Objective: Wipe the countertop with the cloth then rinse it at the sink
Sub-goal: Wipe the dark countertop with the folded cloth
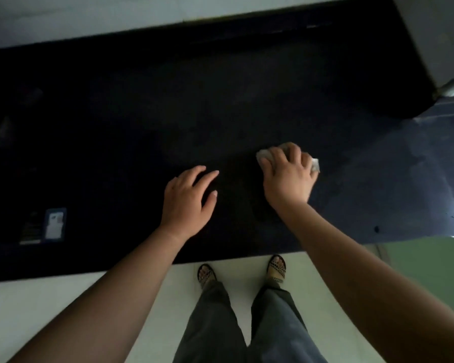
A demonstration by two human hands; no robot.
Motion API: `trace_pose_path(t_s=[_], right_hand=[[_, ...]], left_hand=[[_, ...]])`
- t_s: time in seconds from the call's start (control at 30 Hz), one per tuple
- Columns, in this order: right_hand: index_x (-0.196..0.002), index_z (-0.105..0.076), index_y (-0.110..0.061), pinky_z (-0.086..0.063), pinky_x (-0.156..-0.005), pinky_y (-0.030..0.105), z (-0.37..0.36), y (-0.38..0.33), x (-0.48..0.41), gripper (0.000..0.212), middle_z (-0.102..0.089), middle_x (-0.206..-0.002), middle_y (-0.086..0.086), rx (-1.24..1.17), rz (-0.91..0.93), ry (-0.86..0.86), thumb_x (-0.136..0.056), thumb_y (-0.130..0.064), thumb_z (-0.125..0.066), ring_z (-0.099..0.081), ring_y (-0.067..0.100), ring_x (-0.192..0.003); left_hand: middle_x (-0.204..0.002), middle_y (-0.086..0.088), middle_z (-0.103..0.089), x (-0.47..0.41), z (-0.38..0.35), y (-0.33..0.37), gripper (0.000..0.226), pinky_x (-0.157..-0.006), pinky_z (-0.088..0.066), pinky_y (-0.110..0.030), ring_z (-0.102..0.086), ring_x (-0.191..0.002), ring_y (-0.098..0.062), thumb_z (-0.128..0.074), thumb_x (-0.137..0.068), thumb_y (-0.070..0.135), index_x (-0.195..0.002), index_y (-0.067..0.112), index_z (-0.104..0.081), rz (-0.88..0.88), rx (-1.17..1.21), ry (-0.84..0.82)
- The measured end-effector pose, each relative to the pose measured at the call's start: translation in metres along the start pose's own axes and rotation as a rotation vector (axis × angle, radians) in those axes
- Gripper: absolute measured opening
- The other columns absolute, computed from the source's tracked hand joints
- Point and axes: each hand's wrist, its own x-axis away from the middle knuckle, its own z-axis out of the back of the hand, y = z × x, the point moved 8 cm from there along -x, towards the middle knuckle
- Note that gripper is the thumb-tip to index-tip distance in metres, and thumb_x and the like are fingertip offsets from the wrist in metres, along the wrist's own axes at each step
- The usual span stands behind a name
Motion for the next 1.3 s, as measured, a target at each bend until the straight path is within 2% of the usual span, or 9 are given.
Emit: trace_pose_path(t_s=[0.13,0.3,0.37,0.57,0.8,0.93,1.03,1.17,1.3], right_hand=[[-0.114,-0.055,-0.030,-0.036,-0.084,0.049,-0.025,-0.054,0.047,0.032,-0.046,-0.128,0.002,0.033,0.303,-0.095,-0.091,-0.047,-0.041,-0.039,0.030,-0.114],[-0.118,-0.052,-0.032,-0.039,-0.085,0.047,-0.023,-0.043,0.108,0.033,-0.048,-0.129,0.000,0.063,0.575,-0.181,-0.090,-0.049,-0.042,-0.040,0.028,-0.115],[-0.119,-0.052,-0.033,-0.038,-0.087,0.048,-0.018,-0.029,0.100,0.035,-0.047,-0.129,0.000,0.090,0.543,-0.166,-0.090,-0.050,-0.041,-0.039,0.029,-0.115],[-0.119,-0.051,-0.033,-0.030,-0.091,0.053,-0.035,-0.065,0.067,0.033,-0.039,-0.135,0.004,0.017,0.092,-0.061,-0.092,-0.047,-0.038,-0.032,0.031,-0.118],[-0.122,-0.049,-0.033,-0.036,-0.091,0.052,-0.058,-0.121,0.137,0.035,-0.043,-0.133,0.001,0.042,0.404,-0.156,-0.092,-0.049,-0.040,-0.036,0.031,-0.121],[-0.117,-0.050,-0.036,-0.031,-0.091,0.049,-0.061,-0.121,0.118,0.031,-0.040,-0.132,-0.001,0.004,0.188,-0.092,-0.091,-0.050,-0.040,-0.030,0.026,-0.117],[-0.116,-0.049,-0.037,-0.028,-0.091,0.048,-0.086,-0.182,0.085,0.031,-0.038,-0.134,0.001,-0.009,0.107,-0.085,-0.091,-0.049,-0.036,-0.030,0.028,-0.119],[-0.109,-0.055,-0.033,-0.027,-0.081,0.042,-0.120,-0.268,0.100,0.029,-0.044,-0.126,0.000,-0.043,0.317,-0.111,-0.091,-0.047,-0.039,-0.034,0.026,-0.113],[-0.111,-0.055,-0.032,-0.040,-0.079,0.043,-0.113,-0.261,0.162,0.030,-0.052,-0.122,-0.001,0.017,0.549,-0.112,-0.090,-0.048,-0.041,-0.043,0.026,-0.110]], left_hand=[[-0.137,-0.008,-0.050,0.047,0.008,-0.024,0.043,-0.099,-0.041,-0.047,-0.047,-0.126,-0.027,-0.047,-0.090,0.035,-0.130,0.020,-0.055,0.149,-0.002,0.057],[-0.144,-0.010,-0.044,0.100,0.003,-0.056,0.047,-0.099,-0.037,-0.047,-0.042,-0.130,-0.029,-0.040,-0.092,0.037,-0.135,0.020,-0.049,0.207,-0.050,0.101],[-0.146,-0.010,-0.041,0.106,0.000,-0.059,0.047,-0.102,-0.034,-0.047,-0.039,-0.133,-0.029,-0.038,-0.093,0.037,-0.136,0.020,-0.048,0.199,-0.043,0.109],[-0.146,-0.005,-0.041,0.104,0.000,-0.062,0.047,-0.101,-0.032,-0.047,-0.038,-0.133,-0.025,-0.040,-0.091,0.039,-0.136,0.026,-0.047,0.220,-0.029,0.076],[-0.145,-0.003,-0.044,0.108,0.027,-0.109,0.045,-0.102,-0.035,-0.048,-0.041,-0.130,-0.025,-0.046,-0.091,0.036,-0.135,0.025,-0.050,0.170,-0.077,0.025],[-0.142,-0.005,-0.048,0.114,0.050,-0.162,0.044,-0.100,-0.035,-0.051,-0.044,-0.128,-0.027,-0.045,-0.091,0.036,-0.133,0.023,-0.052,0.169,-0.164,0.033],[-0.143,-0.007,-0.046,0.114,0.066,-0.202,0.045,-0.100,-0.034,-0.051,-0.043,-0.129,-0.029,-0.043,-0.090,0.036,-0.131,0.022,-0.053,0.201,-0.213,0.070],[-0.146,-0.010,-0.042,0.115,0.068,-0.231,0.045,-0.099,-0.035,-0.050,-0.040,-0.131,-0.032,-0.044,-0.092,0.034,-0.133,0.019,-0.051,0.199,-0.165,0.131],[-0.148,-0.007,-0.039,0.120,0.062,-0.235,0.044,-0.101,-0.032,-0.048,-0.037,-0.133,-0.029,-0.042,-0.093,0.035,-0.135,0.021,-0.048,0.203,-0.151,0.190]])
